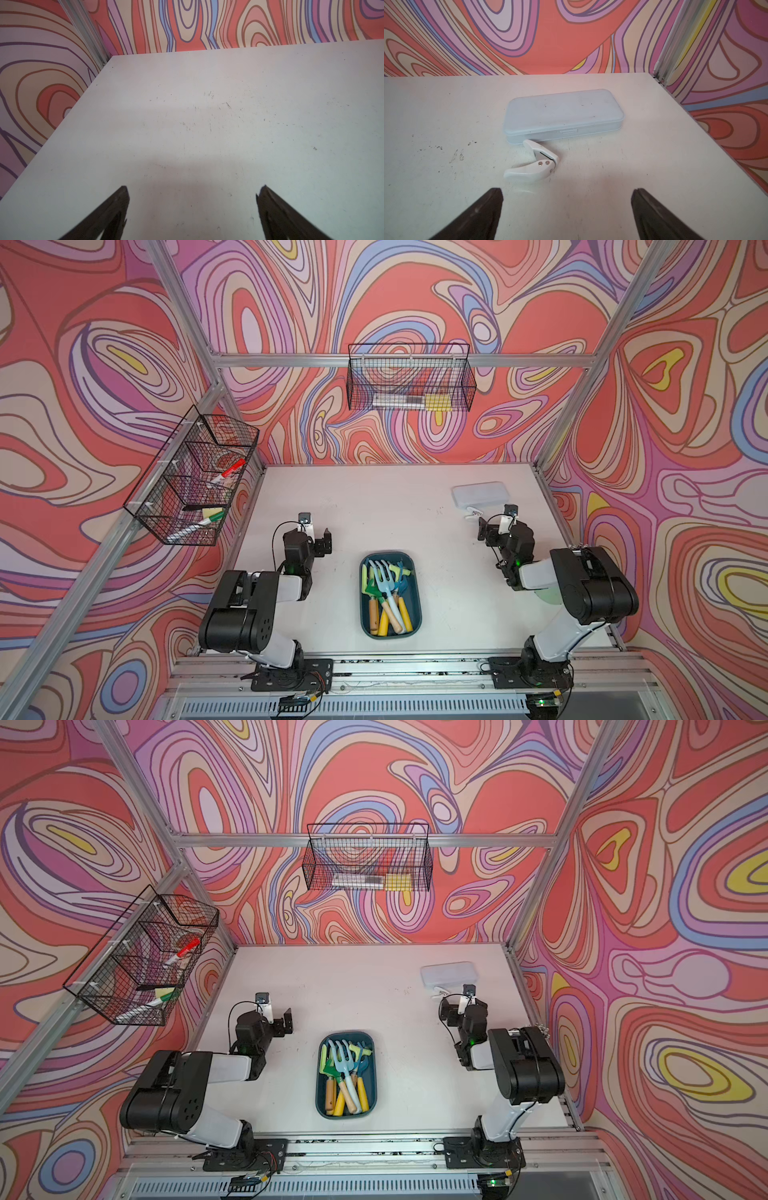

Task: Take the hand rake out of the storage box
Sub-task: Pick up the rake from the storage box.

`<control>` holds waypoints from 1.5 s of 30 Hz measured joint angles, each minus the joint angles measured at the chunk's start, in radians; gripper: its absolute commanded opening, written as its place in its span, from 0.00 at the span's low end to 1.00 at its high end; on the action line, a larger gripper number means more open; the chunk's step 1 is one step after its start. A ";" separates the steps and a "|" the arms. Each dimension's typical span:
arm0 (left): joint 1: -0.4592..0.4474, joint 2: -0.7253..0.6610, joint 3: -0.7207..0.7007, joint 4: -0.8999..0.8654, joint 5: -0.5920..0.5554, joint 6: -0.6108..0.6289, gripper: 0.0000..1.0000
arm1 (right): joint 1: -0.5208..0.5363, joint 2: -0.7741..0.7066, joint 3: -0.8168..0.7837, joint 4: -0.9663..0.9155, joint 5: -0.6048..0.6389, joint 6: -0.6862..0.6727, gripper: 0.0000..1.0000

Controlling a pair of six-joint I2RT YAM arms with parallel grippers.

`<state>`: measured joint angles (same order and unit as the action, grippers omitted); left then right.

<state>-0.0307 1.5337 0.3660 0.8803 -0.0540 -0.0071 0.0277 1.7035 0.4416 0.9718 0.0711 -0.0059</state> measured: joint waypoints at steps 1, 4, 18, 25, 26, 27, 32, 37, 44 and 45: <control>0.000 0.000 0.000 0.000 0.000 0.000 0.99 | 0.000 0.000 0.000 0.000 0.000 0.000 0.98; 0.000 0.000 0.000 0.000 0.000 0.000 0.99 | 0.000 0.000 0.000 0.000 0.000 0.000 0.98; 0.005 0.000 0.000 -0.002 0.001 0.000 0.99 | -0.002 0.000 0.006 -0.007 -0.001 0.005 0.98; 0.013 0.000 0.012 -0.024 0.013 -0.001 0.99 | -0.016 -0.005 0.026 -0.040 -0.013 0.011 0.98; 0.013 0.000 0.013 -0.028 0.010 -0.001 0.99 | -0.016 -0.016 0.039 -0.078 -0.013 0.011 0.98; 0.011 0.000 0.014 -0.031 0.002 -0.001 0.99 | -0.016 -0.038 0.063 -0.142 -0.013 0.011 0.98; -0.030 -0.047 0.108 -0.220 -0.071 0.011 0.99 | -0.004 -0.156 0.233 -0.386 -0.009 0.013 0.98; -0.109 -0.183 0.287 -0.452 -0.133 0.029 0.99 | 0.075 -0.241 0.290 -0.548 0.048 0.011 0.98; -0.229 -0.261 0.644 -0.983 -0.205 -0.087 0.99 | 0.207 -0.330 0.313 -0.811 0.122 0.011 0.98; -0.245 -0.269 0.689 -1.074 -0.203 -0.131 0.99 | 0.222 -0.340 0.326 -0.848 0.126 0.015 0.98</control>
<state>-0.2756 1.2644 1.0550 -0.1940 -0.2573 -0.1379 0.2493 1.3636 0.7673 0.1234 0.1967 0.0093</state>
